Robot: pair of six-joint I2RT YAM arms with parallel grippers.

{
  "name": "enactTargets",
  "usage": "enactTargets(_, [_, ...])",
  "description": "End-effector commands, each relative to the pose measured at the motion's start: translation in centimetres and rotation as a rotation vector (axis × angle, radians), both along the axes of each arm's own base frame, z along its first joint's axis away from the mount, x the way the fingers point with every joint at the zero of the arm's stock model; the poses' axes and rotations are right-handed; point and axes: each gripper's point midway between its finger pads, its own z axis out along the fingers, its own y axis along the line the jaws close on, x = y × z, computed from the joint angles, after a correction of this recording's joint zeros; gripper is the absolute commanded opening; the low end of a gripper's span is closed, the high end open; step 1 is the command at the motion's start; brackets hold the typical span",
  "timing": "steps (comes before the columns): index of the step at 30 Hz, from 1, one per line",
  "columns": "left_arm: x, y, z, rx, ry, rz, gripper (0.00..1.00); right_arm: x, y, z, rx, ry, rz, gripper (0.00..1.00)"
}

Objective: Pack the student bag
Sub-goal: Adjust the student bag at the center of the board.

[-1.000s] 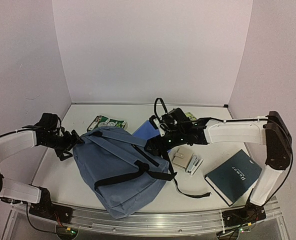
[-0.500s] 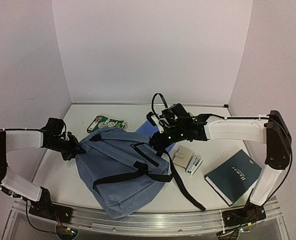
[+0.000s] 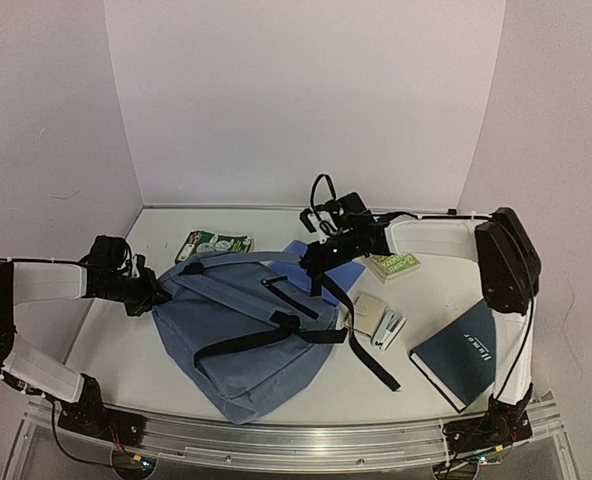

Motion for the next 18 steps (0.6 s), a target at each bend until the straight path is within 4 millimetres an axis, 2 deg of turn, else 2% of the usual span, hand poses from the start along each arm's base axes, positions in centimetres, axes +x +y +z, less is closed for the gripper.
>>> enactTargets(1, [0.7, 0.6, 0.9, 0.038, -0.060, 0.005, 0.00, 1.5, -0.1, -1.3, 0.036, 0.044, -0.025, 0.12])
enactTargets(2, [0.8, 0.7, 1.0, 0.041, -0.059, 0.011, 0.00, 1.3, -0.2, -0.8, 0.047, 0.046, -0.026, 0.19])
enactTargets(3, [0.9, 0.7, 1.1, 0.042, -0.058, 0.013, 0.00, 1.0, -0.4, -0.2, 0.054, 0.046, -0.027, 0.30])
enactTargets(6, [1.1, 0.6, 1.4, 0.036, -0.066, 0.012, 0.00, 0.1, -1.1, 3.8, 0.105, 0.013, -0.042, 0.56])
enactTargets(7, [1.1, 0.5, 1.5, 0.032, -0.067, 0.009, 0.00, -0.2, -1.4, 4.7, 0.121, 0.010, -0.052, 0.62])
enactTargets(9, [1.2, 0.4, 1.7, 0.027, -0.071, 0.003, 0.00, -1.0, -1.8, 6.7, 0.162, 0.012, -0.067, 0.68])
enactTargets(10, [1.2, 0.4, 1.8, 0.025, -0.072, 0.001, 0.00, -1.6, -1.8, 7.8, 0.190, 0.019, -0.061, 0.68])
enactTargets(13, [1.2, 0.2, 1.9, 0.016, -0.078, -0.003, 0.00, -3.5, -1.2, 8.5, 0.269, 0.100, -0.033, 0.65])
enactTargets(16, [1.2, 0.1, 2.0, 0.006, -0.079, -0.006, 0.00, -4.4, -0.1, 7.9, 0.341, 0.195, -0.016, 0.49])
enactTargets(18, [1.2, 0.0, 2.0, 0.003, -0.080, -0.006, 0.00, -4.7, 0.7, 7.3, 0.372, 0.236, -0.003, 0.45])
